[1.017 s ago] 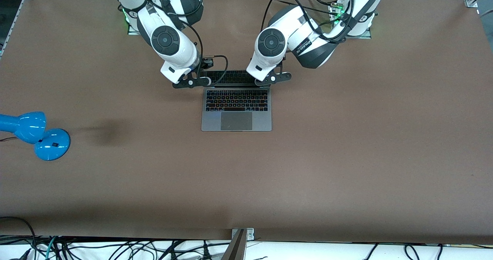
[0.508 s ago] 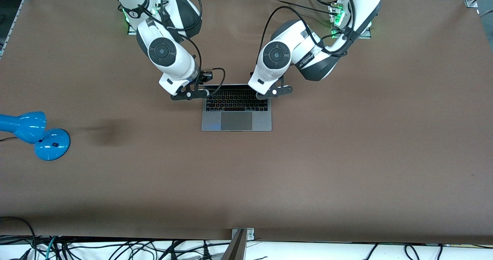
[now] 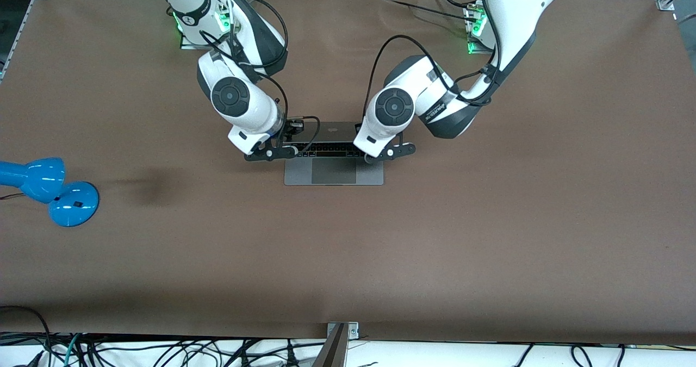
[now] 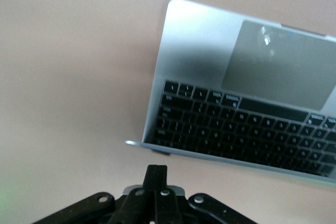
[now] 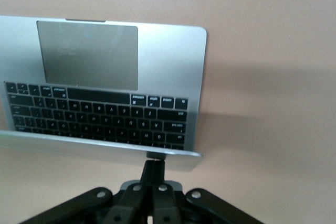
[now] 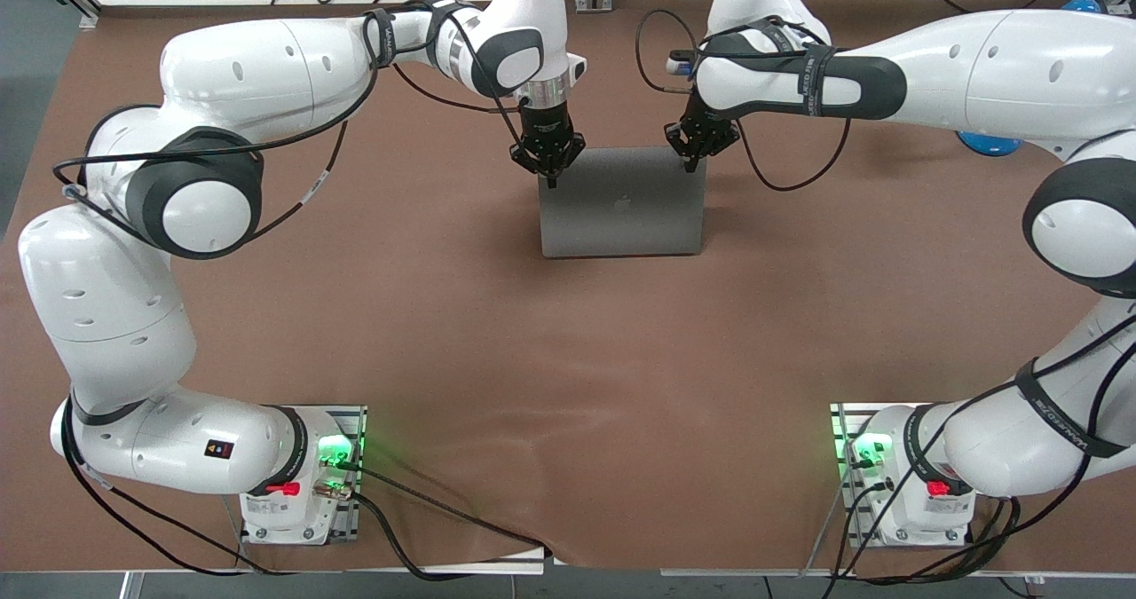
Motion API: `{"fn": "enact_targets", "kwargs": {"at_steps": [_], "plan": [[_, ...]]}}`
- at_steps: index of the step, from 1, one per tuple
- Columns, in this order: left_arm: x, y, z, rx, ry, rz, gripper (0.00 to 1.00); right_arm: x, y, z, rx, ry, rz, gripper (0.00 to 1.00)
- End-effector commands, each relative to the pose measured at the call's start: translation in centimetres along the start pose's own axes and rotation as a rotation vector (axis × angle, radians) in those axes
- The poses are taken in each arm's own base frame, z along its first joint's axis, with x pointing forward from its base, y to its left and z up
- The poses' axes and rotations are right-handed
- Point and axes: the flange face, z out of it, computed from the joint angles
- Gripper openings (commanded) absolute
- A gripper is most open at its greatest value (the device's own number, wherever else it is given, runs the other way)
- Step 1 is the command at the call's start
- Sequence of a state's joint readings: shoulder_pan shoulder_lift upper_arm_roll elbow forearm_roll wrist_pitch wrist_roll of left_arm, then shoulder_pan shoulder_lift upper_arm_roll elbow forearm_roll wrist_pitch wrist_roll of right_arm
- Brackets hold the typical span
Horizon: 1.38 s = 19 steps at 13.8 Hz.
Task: Close laptop with both arms from behind
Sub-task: 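Push the screen down onto the keyboard with both grippers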
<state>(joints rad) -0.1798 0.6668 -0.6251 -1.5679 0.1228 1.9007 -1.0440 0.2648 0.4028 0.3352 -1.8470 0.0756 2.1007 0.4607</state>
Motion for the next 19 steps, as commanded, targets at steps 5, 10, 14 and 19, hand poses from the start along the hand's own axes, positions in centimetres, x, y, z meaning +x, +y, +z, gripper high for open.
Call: {"fn": "enact_targets", "kwargs": {"at_steps": [5, 10, 14, 19], "plan": [[3.4, 1.0, 2.2, -0.038, 0.036, -0.012, 0.00, 4.0, 0.4, 2.7, 0.018, 0.059, -0.007, 0.00], [5.1, 1.0, 4.8, -0.013, 0.056, -0.005, 0.00, 5.2, 0.5, 5.2, 0.031, 0.102, -0.014, 0.00], [5.8, 1.4, 6.3, -0.020, 0.071, 0.004, 0.00, 6.0, 0.7, 7.5, -0.009, 0.103, -0.049, 0.00], [6.8, 1.5, 8.3, -0.044, 0.070, -0.003, 0.00, 7.4, 0.3, 9.8, -0.034, 0.136, -0.097, 0.00]]}}
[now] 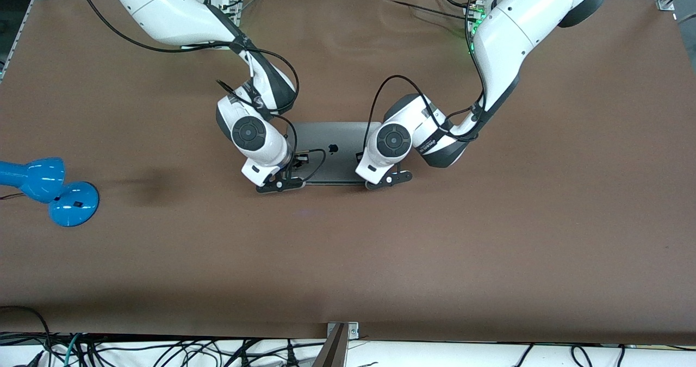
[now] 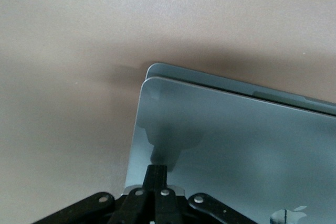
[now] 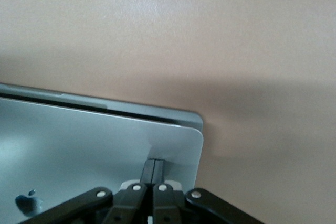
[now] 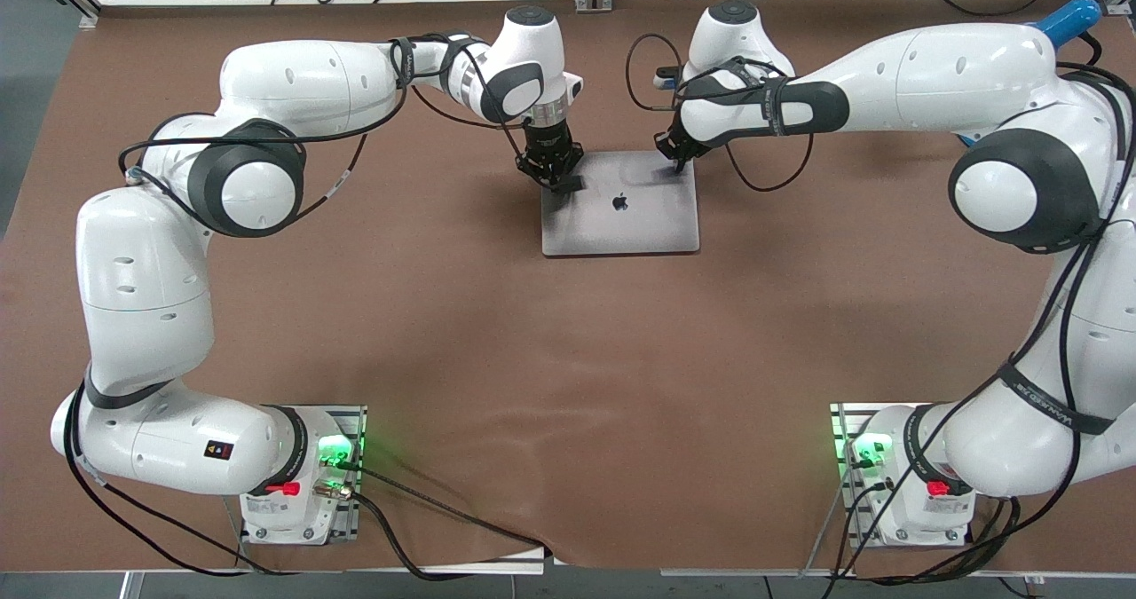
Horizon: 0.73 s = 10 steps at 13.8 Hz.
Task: Close laptop with both arms from behind
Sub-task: 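Push the screen down onto the keyboard with both grippers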
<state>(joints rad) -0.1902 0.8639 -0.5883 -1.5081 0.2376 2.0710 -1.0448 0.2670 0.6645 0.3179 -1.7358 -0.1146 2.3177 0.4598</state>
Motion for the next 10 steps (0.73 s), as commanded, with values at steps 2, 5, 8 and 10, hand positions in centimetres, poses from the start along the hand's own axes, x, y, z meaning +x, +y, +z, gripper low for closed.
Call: {"fn": "enact_targets", "kwargs": {"at_steps": [2, 5, 8, 10], "plan": [[1.0, 0.6, 1.5, 0.003, 0.043, 0.016, 0.00, 1.1, -0.9, 1.5, 0.020, 0.051, -0.031, 0.00], [1.6, 0.4, 2.0, -0.004, 0.050, 0.009, 0.00, 1.3, -0.7, 1.4, 0.024, 0.057, -0.031, 0.00], [1.7, 0.3, 2.0, -0.002, 0.052, 0.009, 0.00, 2.4, -0.5, -1.7, 0.029, 0.069, -0.014, 0.47], [1.8, 0.2, 1.2, -0.012, 0.056, 0.000, 0.54, 2.6, 0.5, -4.8, 0.018, 0.087, 0.004, 1.00]]}}
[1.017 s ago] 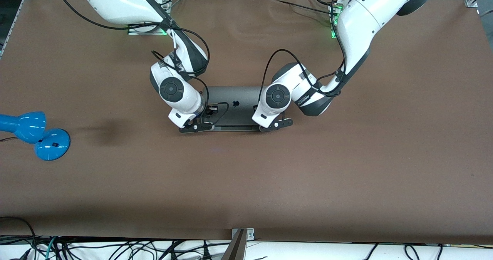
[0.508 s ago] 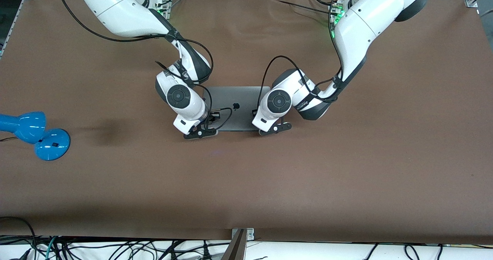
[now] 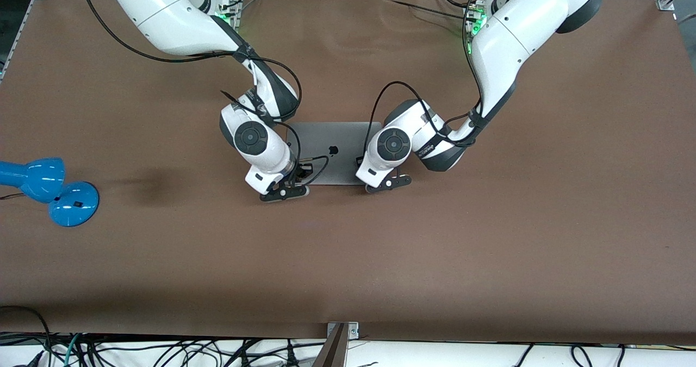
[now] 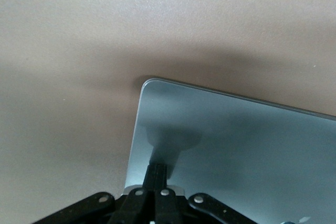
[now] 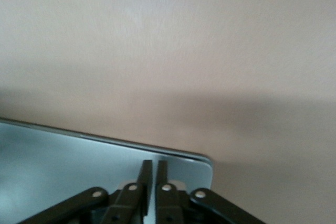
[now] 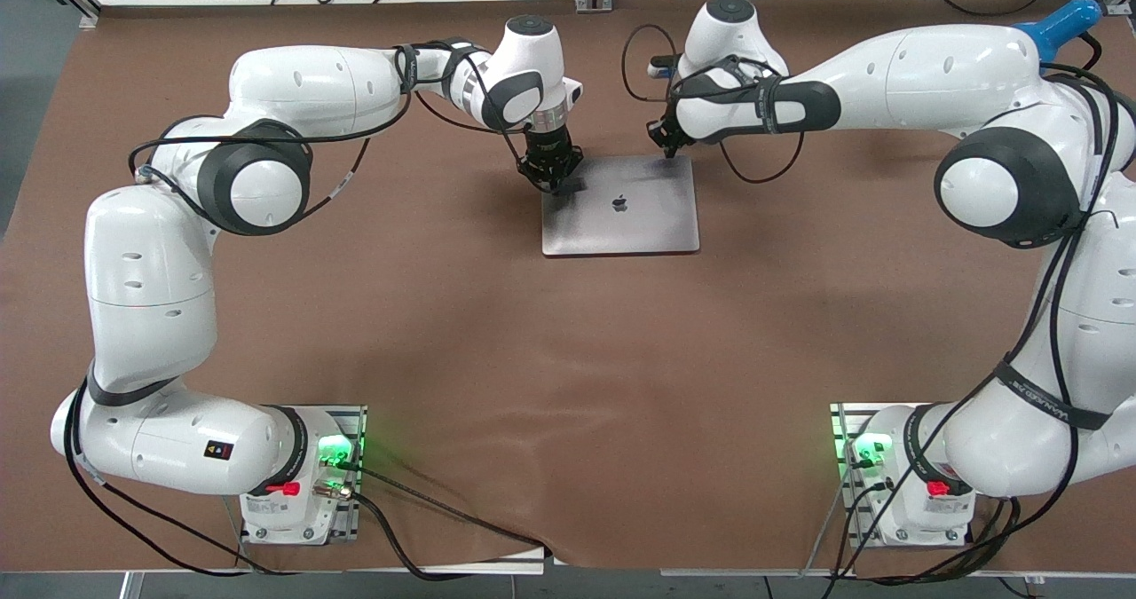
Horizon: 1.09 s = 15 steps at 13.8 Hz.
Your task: Close laptop with both arms from behind
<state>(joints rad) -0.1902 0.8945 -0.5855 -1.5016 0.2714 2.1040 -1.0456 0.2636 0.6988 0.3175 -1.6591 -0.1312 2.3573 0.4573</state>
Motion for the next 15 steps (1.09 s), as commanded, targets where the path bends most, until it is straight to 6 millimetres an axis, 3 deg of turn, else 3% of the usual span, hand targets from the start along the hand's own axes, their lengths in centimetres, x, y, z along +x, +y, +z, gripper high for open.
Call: {"fn": "enact_targets", "kwargs": {"at_steps": [1, 2, 4, 6, 10, 13, 15], "plan": [[1.5, -0.2, -1.6, -0.005, 0.063, -0.002, 0.99, 0.4, 1.0, -4.8, -0.028, -0.004, 0.010, 1.00], [1.6, -0.7, -3.4, 0.004, 0.075, -0.005, 1.00, 0.1, 1.3, -6.2, -0.046, -0.023, 0.019, 1.00], [1.2, -2.4, -7.7, 0.069, 0.077, -0.016, 1.00, 0.3, 3.8, -8.7, -0.082, -0.048, 0.050, 1.00], [-0.8, -3.6, -13.1, 0.131, 0.095, 0.030, 1.00, 0.7, 6.7, -11.8, -0.103, -0.051, 0.088, 1.00], [-4.2, -6.7, -21.8, 0.128, 0.060, 0.086, 1.00, 0.2, 13.2, -16.6, -0.155, -0.141, 0.101, 1.00], [-5.7, -10.6, -25.1, 0.139, 0.095, 0.099, 1.00, 0.5, 18.2, -20.4, -0.141, -0.219, 0.088, 1.00], [-5.4, -15.2, -27.2, 0.116, 0.092, 0.133, 1.00, 1.0, 22.3, -23.6, -0.118, -0.244, 0.085, 1.00]]}}
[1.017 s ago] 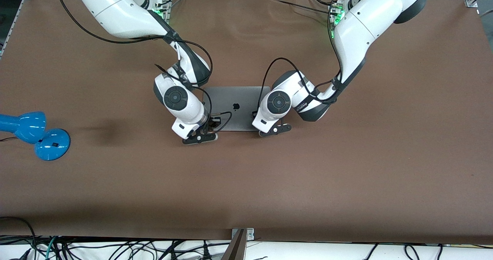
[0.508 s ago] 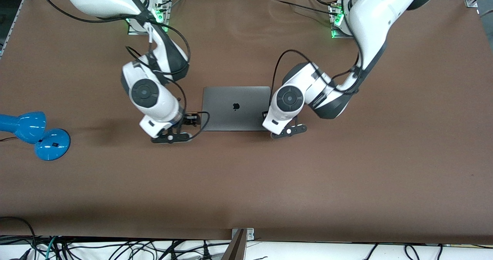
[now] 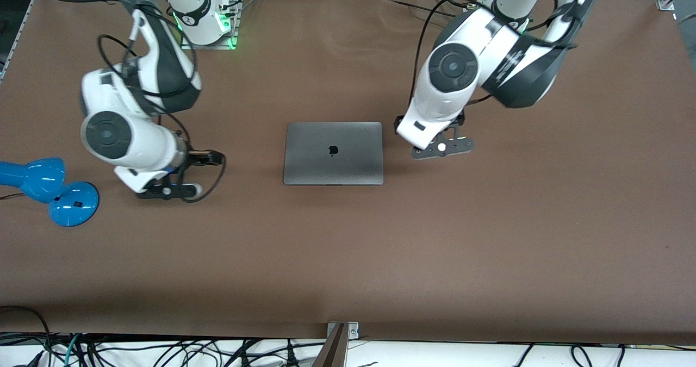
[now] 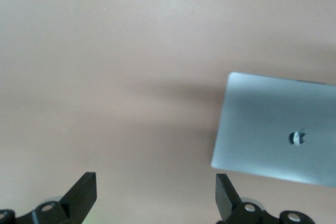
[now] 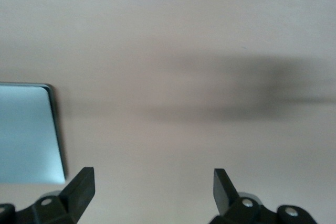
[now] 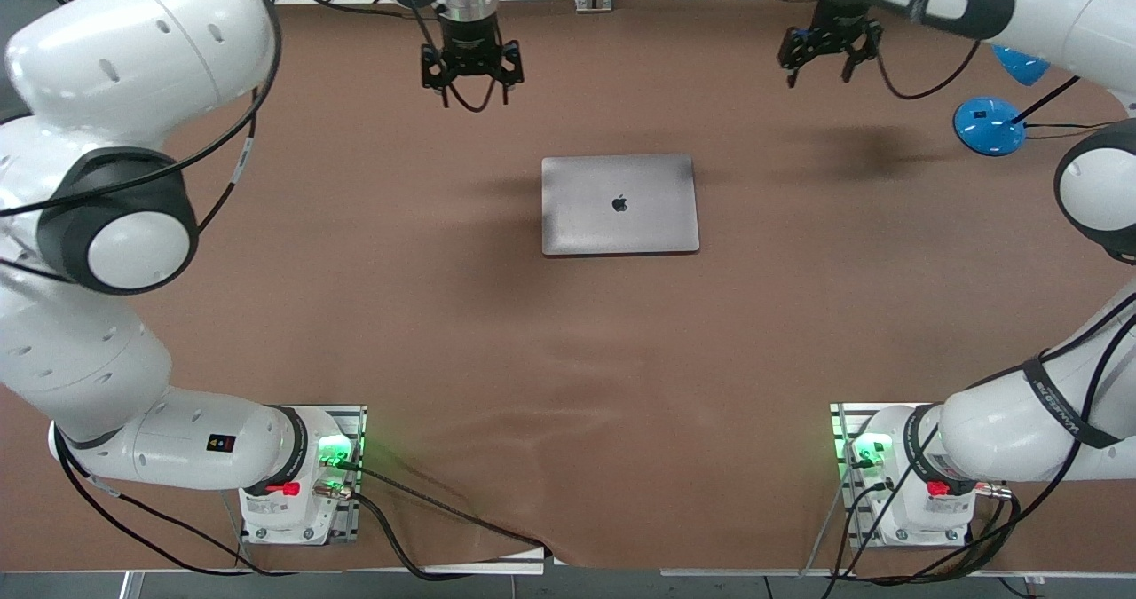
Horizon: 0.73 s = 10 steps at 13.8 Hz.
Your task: Close laptop with both arms from behind
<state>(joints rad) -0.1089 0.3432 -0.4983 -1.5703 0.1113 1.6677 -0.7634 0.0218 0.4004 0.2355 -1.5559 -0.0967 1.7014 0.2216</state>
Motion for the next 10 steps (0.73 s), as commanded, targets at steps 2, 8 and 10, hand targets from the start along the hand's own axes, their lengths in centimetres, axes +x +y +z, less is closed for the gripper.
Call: {"fn": "enact_targets", "kwargs": {"at_steps": [2, 8, 10], "plan": [[-1.2, -9.7, -2.2, -0.030, 0.016, 0.071, 1.00, -0.2, 6.5, -4.1, 0.042, -0.047, -0.040, 1.00], [-3.3, -22.3, -4.6, -0.077, 0.059, 0.112, 1.00, -6.7, 13.4, -10.9, 0.019, 0.042, 0.010, 1.00], [-3.3, -25.1, -5.6, -0.086, 0.065, 0.124, 1.00, -9.9, 14.3, -13.2, 0.015, 0.079, 0.034, 1.00]]}}
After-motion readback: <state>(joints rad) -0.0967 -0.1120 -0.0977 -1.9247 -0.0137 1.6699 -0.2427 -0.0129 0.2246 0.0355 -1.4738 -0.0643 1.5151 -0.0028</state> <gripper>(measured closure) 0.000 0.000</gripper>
